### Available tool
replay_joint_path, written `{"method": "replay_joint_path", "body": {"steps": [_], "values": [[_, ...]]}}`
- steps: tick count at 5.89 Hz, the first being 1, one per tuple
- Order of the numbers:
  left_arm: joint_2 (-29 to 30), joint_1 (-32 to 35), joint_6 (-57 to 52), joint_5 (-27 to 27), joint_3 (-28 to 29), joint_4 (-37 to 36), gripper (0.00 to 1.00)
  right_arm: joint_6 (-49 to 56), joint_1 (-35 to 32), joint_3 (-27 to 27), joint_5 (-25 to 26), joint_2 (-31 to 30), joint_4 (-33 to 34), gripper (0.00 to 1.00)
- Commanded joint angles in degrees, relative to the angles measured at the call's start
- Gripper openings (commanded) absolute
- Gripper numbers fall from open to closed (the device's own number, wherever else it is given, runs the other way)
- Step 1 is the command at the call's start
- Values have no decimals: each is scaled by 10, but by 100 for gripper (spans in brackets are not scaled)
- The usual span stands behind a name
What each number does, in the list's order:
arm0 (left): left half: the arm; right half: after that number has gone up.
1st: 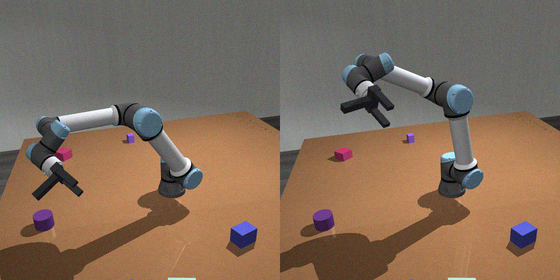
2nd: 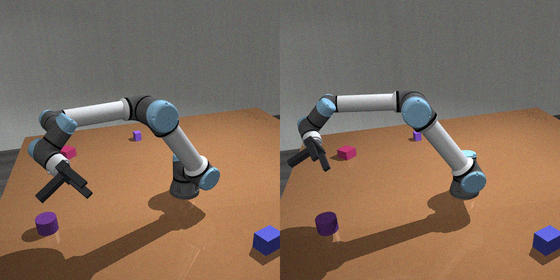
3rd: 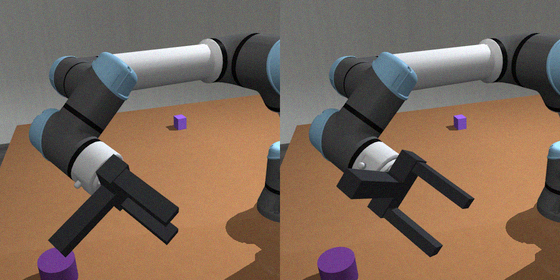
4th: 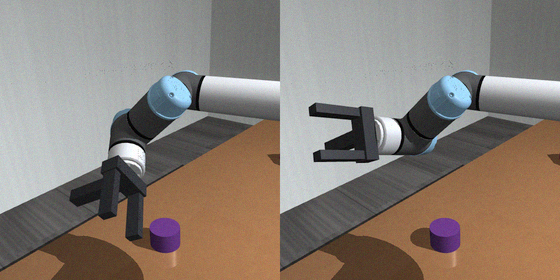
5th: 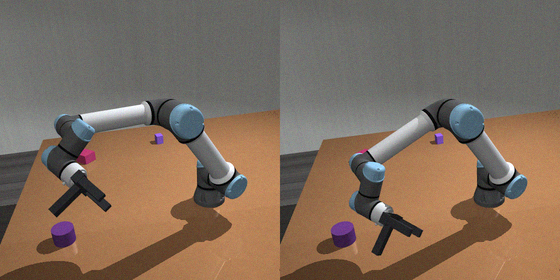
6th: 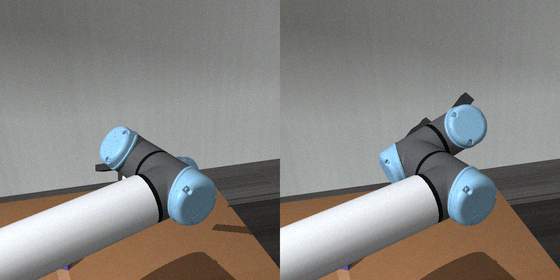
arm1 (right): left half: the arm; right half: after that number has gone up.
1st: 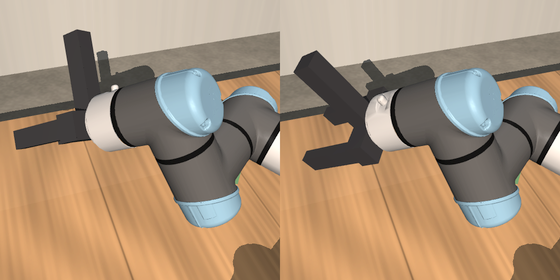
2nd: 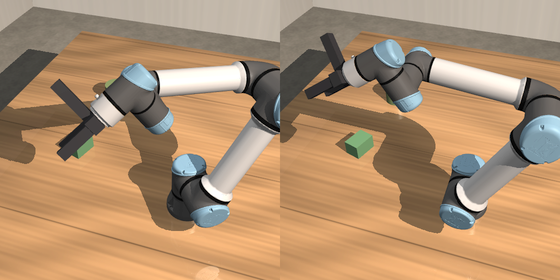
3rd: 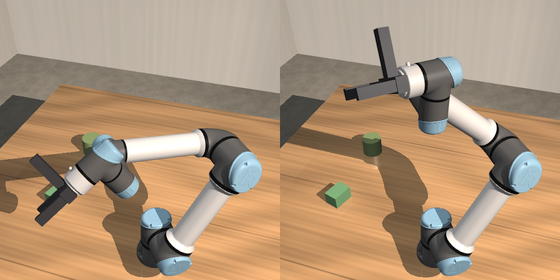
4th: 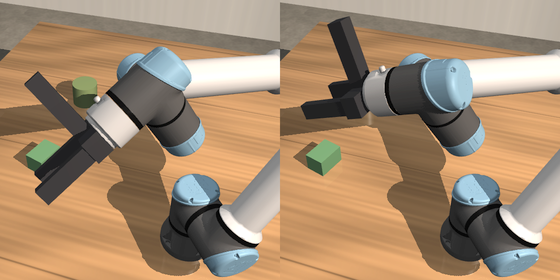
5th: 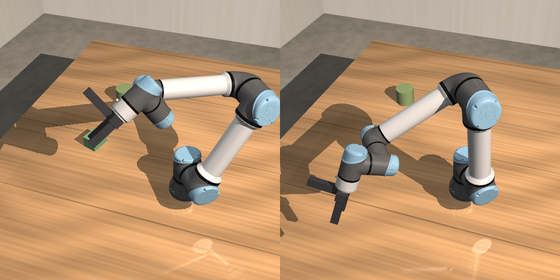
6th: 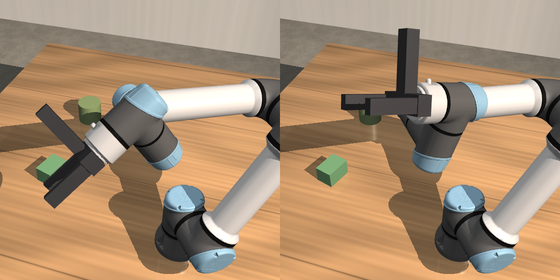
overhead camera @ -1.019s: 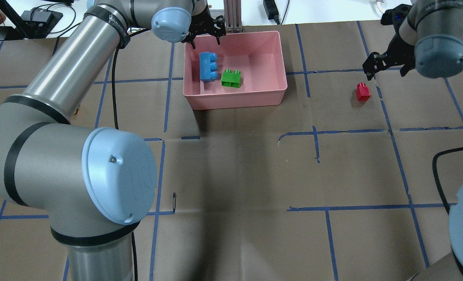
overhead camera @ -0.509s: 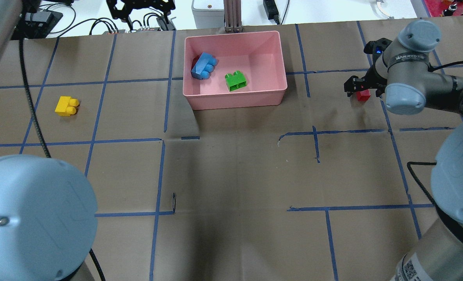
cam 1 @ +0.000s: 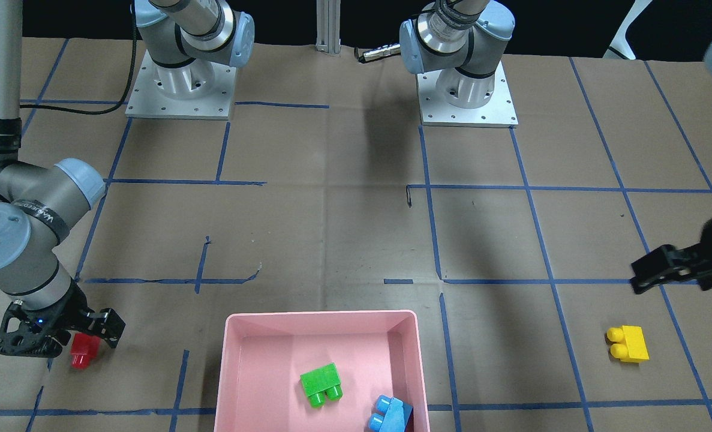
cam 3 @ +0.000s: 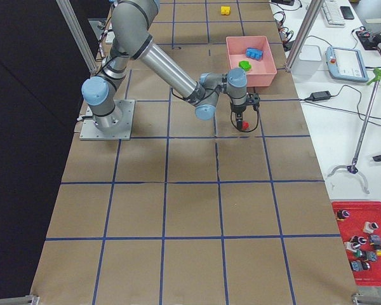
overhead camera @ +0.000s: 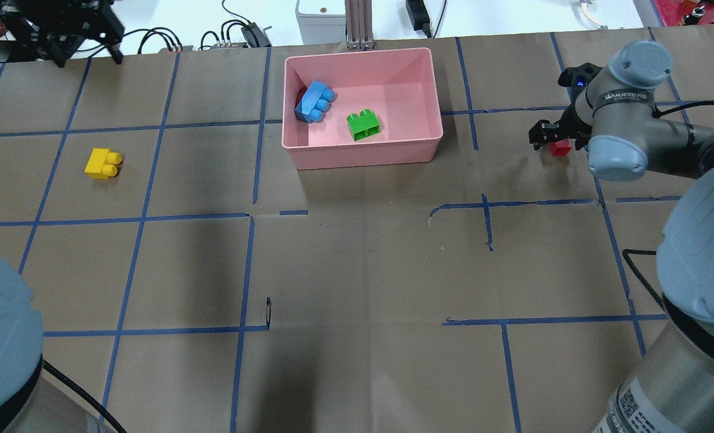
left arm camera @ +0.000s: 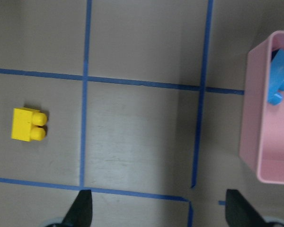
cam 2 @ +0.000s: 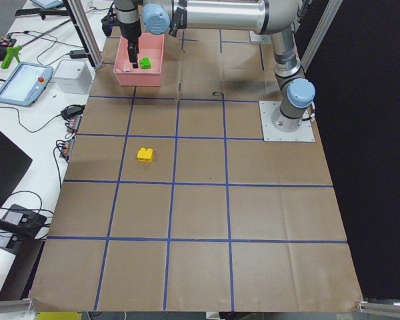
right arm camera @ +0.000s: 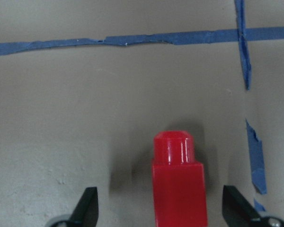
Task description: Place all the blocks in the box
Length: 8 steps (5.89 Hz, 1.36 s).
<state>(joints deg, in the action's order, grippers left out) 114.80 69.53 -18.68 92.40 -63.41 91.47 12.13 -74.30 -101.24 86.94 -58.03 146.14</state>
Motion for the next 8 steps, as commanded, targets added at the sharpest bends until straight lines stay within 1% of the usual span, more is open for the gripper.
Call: {"method": "replay_joint_path", "body": {"steps": [1, 2, 3, 4, 5, 6, 7, 8], "values": [[33, -87, -80, 1, -11, -20, 99, 0, 0, -1, 0, 5, 5, 73], [78, -88, -99, 0, -12, -63, 99, -1, 0, -2, 1, 1, 1, 46], [129, -86, -102, -18, -11, -114, 99, -2, 0, -2, 1, -3, -3, 14], [171, -81, -101, -33, -11, -156, 99, 1, 0, 2, 2, -10, -3, 5], [206, -72, -99, -34, -14, -185, 99, 0, -1, 3, 4, -25, -4, 4], [221, -67, -104, -34, -34, -195, 99, 0, -6, 18, 3, -55, -26, 4], [215, -69, -110, -33, -67, -208, 99, -10, -37, 78, 2, -93, -153, 4], [209, -73, -146, -30, -101, -246, 99, -19, -84, 155, 9, -105, -264, 4]]}}
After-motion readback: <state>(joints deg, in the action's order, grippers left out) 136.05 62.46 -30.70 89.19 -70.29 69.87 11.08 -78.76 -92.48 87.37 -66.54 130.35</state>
